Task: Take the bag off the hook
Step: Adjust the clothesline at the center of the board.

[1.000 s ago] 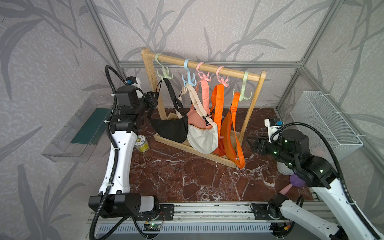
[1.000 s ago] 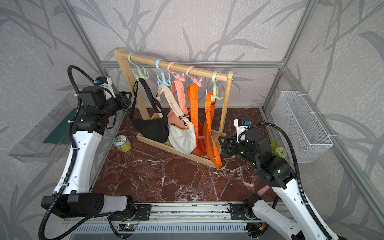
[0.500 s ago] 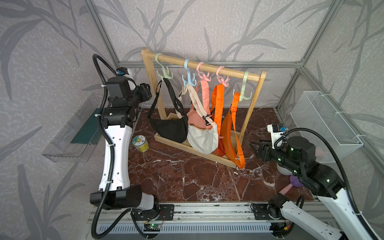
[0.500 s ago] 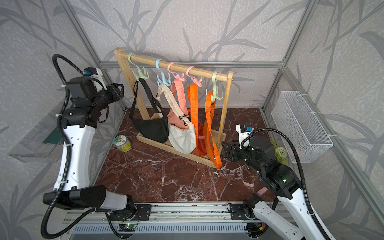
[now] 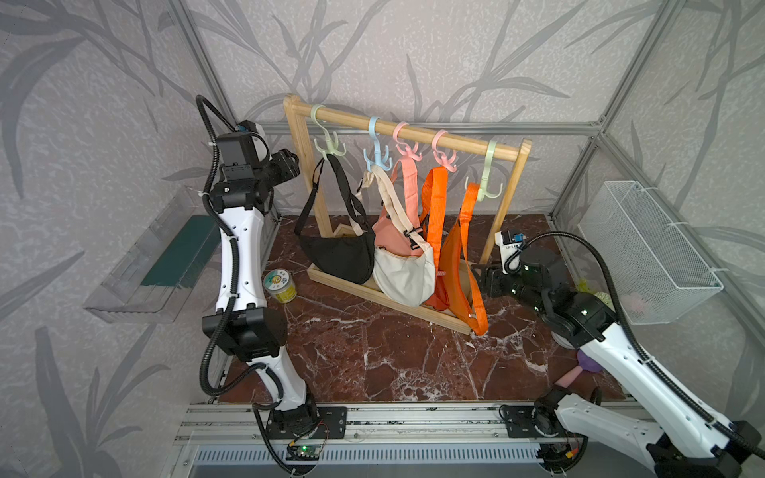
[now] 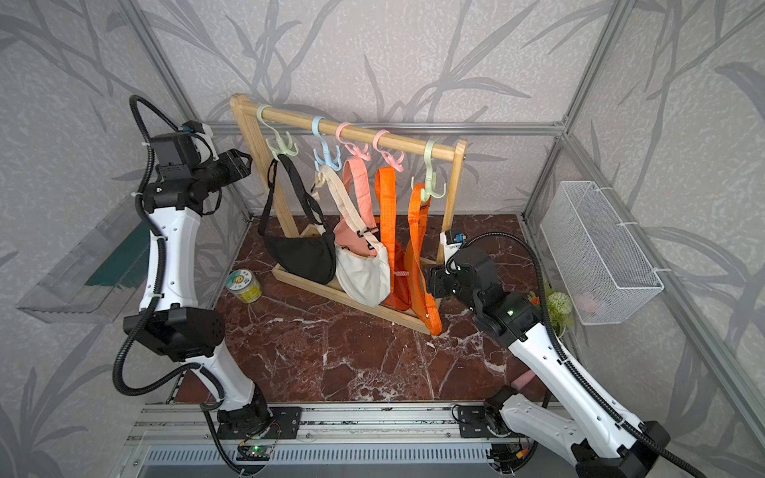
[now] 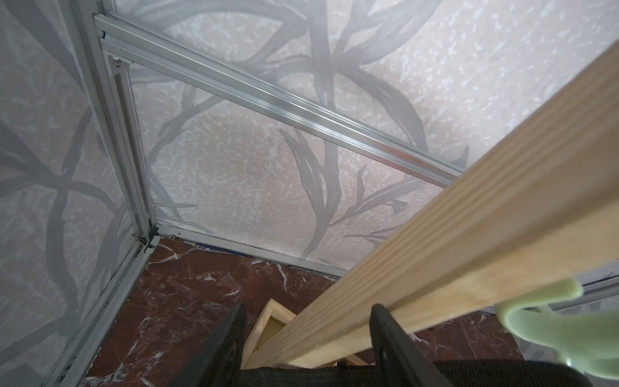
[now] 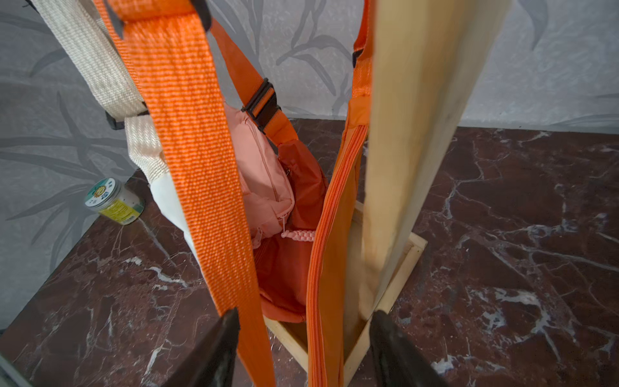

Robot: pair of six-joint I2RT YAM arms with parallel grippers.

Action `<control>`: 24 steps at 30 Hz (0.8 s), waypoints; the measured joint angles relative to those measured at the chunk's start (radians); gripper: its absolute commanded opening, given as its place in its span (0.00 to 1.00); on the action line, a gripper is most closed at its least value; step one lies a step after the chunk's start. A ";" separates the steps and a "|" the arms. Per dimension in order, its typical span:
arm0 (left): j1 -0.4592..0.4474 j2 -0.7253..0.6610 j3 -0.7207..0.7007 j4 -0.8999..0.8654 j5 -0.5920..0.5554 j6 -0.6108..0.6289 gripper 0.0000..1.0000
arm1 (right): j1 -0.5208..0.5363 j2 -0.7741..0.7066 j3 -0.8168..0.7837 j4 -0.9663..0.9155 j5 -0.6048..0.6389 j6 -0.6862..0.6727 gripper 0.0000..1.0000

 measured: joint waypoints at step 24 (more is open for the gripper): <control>0.002 -0.121 -0.301 0.301 0.166 0.024 0.69 | -0.013 -0.006 0.053 0.028 0.129 -0.061 0.71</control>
